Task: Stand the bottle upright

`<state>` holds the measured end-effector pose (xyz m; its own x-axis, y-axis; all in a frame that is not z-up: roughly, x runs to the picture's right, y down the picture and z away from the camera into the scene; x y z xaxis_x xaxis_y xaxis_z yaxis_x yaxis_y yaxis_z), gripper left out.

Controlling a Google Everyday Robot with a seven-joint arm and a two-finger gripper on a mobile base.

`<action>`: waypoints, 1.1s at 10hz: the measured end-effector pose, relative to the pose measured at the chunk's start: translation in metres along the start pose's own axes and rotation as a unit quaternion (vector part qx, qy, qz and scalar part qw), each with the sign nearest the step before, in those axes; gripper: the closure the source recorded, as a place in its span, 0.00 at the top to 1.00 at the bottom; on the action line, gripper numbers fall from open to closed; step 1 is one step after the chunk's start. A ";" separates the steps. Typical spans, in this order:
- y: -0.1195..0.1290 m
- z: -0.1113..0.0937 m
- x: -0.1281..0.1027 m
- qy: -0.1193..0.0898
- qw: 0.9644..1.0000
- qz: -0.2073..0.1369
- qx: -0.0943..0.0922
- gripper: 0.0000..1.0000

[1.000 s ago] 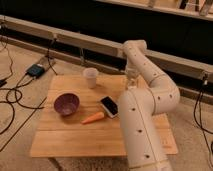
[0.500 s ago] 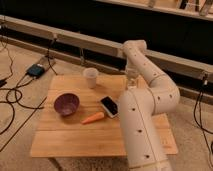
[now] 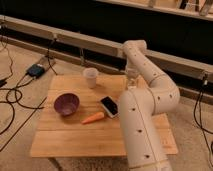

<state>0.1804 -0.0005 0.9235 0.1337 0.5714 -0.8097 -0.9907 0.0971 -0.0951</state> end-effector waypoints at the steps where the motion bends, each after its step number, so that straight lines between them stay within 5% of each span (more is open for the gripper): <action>1: 0.000 0.000 0.000 -0.001 1.000 0.000 -0.001 0.00; 3: 0.020 -0.030 -0.013 -0.042 0.998 -0.023 -0.043 0.00; 4: 0.037 -0.066 -0.026 -0.095 0.990 -0.048 -0.093 0.00; 6: 0.047 -0.104 -0.036 -0.154 0.975 -0.077 -0.141 0.00; 8: 0.043 -0.110 -0.028 -0.160 0.969 -0.082 -0.170 0.00; 9: 0.042 -0.106 -0.019 -0.144 0.969 -0.068 -0.191 0.00; 11: 0.046 -0.106 -0.017 -0.139 0.969 -0.061 -0.196 0.00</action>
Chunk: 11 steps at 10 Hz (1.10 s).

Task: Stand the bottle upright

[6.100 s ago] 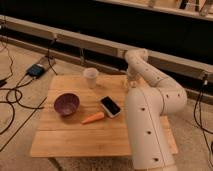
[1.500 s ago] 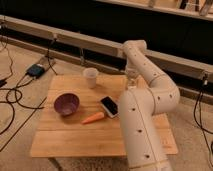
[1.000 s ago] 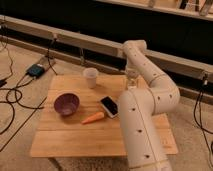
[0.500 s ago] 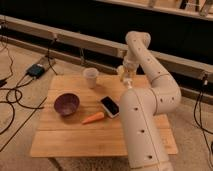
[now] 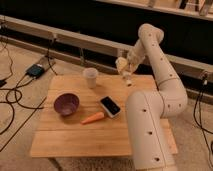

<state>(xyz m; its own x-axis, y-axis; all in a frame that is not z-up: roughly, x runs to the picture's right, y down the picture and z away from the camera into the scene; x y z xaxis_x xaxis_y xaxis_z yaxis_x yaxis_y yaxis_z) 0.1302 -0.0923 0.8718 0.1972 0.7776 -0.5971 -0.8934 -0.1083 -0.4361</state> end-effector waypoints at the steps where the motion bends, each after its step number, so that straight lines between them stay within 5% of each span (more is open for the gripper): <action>1: 0.000 0.000 0.000 -0.001 1.000 0.000 0.000 0.00; 6: 0.001 0.001 0.000 -0.001 1.000 0.000 -0.004 0.00; 9: 0.022 0.010 -0.003 -0.015 0.996 -0.060 -0.071 0.00; 11: 0.028 0.016 -0.001 -0.031 0.985 -0.127 -0.116 0.00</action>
<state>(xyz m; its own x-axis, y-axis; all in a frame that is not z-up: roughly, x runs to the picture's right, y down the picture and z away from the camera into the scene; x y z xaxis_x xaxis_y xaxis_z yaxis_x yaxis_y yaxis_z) 0.0980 -0.0863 0.8710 0.3716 0.8331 -0.4097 -0.7010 -0.0376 -0.7121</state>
